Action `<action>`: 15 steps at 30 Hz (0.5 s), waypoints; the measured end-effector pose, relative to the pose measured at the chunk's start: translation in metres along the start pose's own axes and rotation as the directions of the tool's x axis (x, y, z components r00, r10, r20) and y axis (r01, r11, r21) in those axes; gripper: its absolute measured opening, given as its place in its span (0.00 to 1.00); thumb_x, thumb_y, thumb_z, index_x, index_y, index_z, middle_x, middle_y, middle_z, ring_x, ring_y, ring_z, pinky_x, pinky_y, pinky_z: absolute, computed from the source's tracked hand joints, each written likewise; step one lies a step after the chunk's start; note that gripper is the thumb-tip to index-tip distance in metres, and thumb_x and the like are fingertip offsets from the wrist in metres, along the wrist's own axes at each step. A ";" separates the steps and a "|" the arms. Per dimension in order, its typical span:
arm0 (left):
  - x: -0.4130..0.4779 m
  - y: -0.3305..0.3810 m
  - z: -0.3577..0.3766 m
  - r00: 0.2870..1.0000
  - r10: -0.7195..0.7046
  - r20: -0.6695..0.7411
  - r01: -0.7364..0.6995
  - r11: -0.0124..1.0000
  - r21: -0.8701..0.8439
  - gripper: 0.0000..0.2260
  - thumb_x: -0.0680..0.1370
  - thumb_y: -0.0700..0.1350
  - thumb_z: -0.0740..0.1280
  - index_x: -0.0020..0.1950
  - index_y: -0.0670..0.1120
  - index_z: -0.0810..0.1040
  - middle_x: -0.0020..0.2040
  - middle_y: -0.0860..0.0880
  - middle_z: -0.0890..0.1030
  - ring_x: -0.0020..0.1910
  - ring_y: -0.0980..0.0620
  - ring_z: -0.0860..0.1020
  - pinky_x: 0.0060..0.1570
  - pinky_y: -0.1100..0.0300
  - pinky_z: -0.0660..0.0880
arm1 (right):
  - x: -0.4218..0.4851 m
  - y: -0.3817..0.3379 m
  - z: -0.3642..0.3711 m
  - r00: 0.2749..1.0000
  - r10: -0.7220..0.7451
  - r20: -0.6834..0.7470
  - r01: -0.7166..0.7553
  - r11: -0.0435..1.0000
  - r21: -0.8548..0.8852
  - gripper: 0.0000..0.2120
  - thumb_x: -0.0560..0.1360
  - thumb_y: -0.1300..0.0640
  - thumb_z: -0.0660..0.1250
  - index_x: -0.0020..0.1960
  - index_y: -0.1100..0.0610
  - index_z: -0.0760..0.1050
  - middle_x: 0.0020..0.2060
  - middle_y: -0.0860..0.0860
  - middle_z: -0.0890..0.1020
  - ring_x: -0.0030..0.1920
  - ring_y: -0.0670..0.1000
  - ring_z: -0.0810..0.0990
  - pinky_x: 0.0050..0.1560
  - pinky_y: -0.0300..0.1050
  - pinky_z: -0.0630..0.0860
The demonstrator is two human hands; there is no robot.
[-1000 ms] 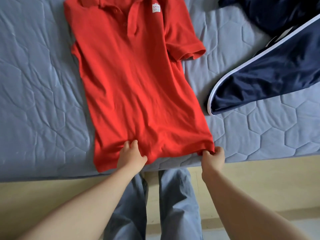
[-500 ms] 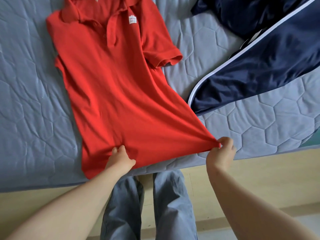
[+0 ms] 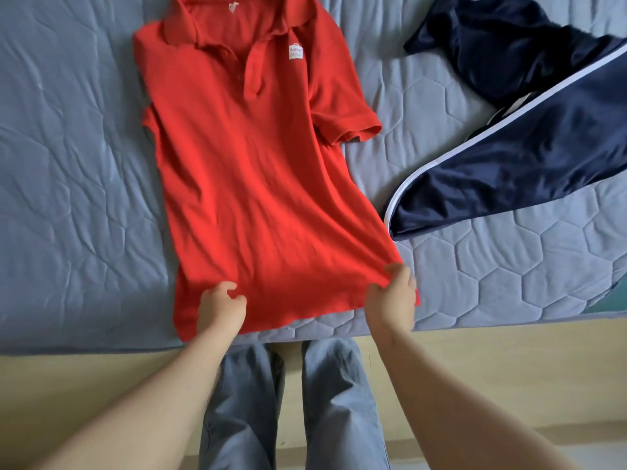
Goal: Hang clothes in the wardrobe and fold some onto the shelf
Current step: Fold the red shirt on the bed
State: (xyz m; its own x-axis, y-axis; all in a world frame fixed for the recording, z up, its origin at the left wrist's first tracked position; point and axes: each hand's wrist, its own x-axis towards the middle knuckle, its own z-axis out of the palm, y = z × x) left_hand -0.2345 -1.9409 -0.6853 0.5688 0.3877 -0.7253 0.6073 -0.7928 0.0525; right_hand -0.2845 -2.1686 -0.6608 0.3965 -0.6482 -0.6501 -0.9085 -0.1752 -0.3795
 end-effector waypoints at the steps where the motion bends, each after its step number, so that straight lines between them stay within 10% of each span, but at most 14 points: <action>1: 0.004 -0.007 -0.007 0.999 -0.012 -0.047 0.011 1.000 -0.012 0.14 0.74 0.41 0.63 0.59 0.47 0.77 0.58 0.40 0.75 0.54 0.38 0.76 0.55 0.50 0.73 | -0.004 -0.009 0.007 0.998 -0.008 0.062 0.006 1.000 0.025 0.18 0.71 0.67 0.58 0.60 0.58 0.68 0.60 0.56 0.72 0.58 0.59 0.72 0.54 0.49 0.68; 11: 0.079 -0.064 -0.041 0.999 0.049 0.018 -0.046 0.989 -0.139 0.23 0.73 0.40 0.69 0.67 0.41 0.68 0.63 0.40 0.74 0.61 0.41 0.73 0.59 0.54 0.69 | -0.052 -0.047 0.112 0.919 -0.015 0.395 0.061 0.993 -0.105 0.15 0.73 0.64 0.59 0.60 0.58 0.69 0.54 0.56 0.77 0.48 0.55 0.75 0.43 0.39 0.63; 15: 0.088 -0.071 -0.051 0.984 0.115 0.137 -0.089 0.980 -0.180 0.12 0.74 0.46 0.68 0.53 0.39 0.75 0.53 0.38 0.80 0.52 0.42 0.78 0.47 0.55 0.71 | -0.083 -0.050 0.152 0.892 0.009 0.452 0.081 0.981 -0.178 0.13 0.73 0.62 0.60 0.58 0.57 0.71 0.45 0.50 0.76 0.44 0.51 0.73 0.40 0.38 0.63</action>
State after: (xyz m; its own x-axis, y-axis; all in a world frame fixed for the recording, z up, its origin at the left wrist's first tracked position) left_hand -0.1993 -1.8266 -0.7184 0.5532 0.2258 -0.8019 0.6442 -0.7263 0.2399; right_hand -0.2517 -1.9928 -0.6877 0.4056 -0.2443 -0.8808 -0.8823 -0.3564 -0.3074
